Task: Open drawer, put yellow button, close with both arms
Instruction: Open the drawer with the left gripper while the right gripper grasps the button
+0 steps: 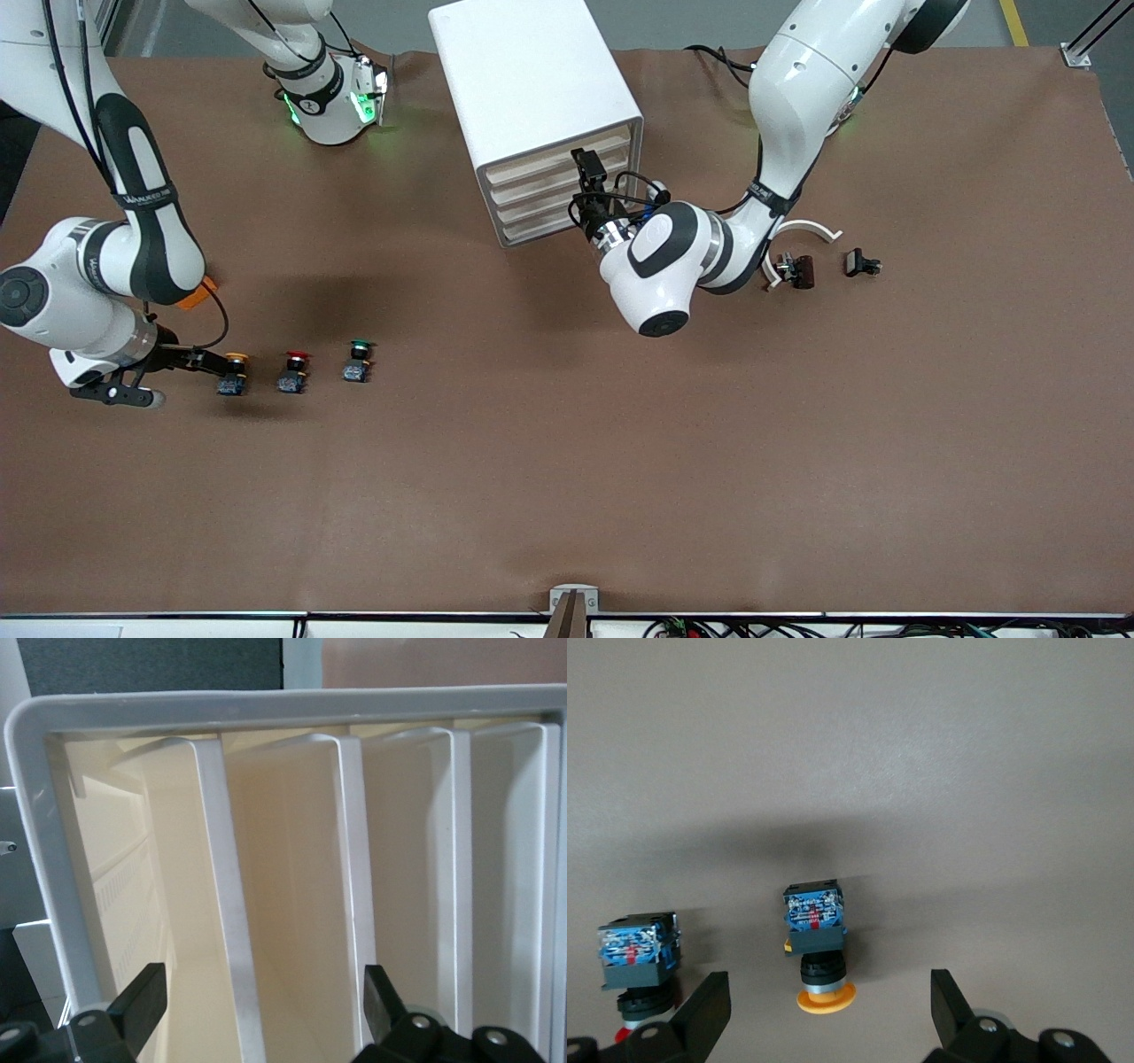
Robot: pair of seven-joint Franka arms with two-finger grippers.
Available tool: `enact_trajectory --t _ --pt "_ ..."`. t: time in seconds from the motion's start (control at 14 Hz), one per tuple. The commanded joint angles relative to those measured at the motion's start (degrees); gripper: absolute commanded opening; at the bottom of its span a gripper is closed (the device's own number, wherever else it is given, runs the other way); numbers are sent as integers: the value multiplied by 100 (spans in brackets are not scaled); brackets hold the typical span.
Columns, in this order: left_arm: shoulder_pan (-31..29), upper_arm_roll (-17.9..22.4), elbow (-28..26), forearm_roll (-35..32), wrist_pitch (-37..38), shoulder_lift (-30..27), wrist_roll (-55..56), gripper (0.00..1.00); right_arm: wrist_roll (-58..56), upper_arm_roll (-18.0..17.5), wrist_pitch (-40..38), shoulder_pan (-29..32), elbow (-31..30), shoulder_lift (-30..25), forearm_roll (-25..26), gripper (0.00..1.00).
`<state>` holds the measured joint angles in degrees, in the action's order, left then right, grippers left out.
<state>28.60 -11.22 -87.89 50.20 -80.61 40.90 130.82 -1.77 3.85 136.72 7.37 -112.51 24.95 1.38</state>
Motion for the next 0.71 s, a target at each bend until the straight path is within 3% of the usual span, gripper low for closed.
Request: enact_trajectory --t 0.0,0.5,0.64 --pt "49 -12 123 104 159 137 190 88 -86 -113 179 63 -113 18 73 100" --pt "294 -21 132 235 247 269 190 48 -201 -122 874 80 -342 431 55 100" --pt "339 -21 132 227 247 278 190 43 -201 -122 874 62 -325 466 46 100"
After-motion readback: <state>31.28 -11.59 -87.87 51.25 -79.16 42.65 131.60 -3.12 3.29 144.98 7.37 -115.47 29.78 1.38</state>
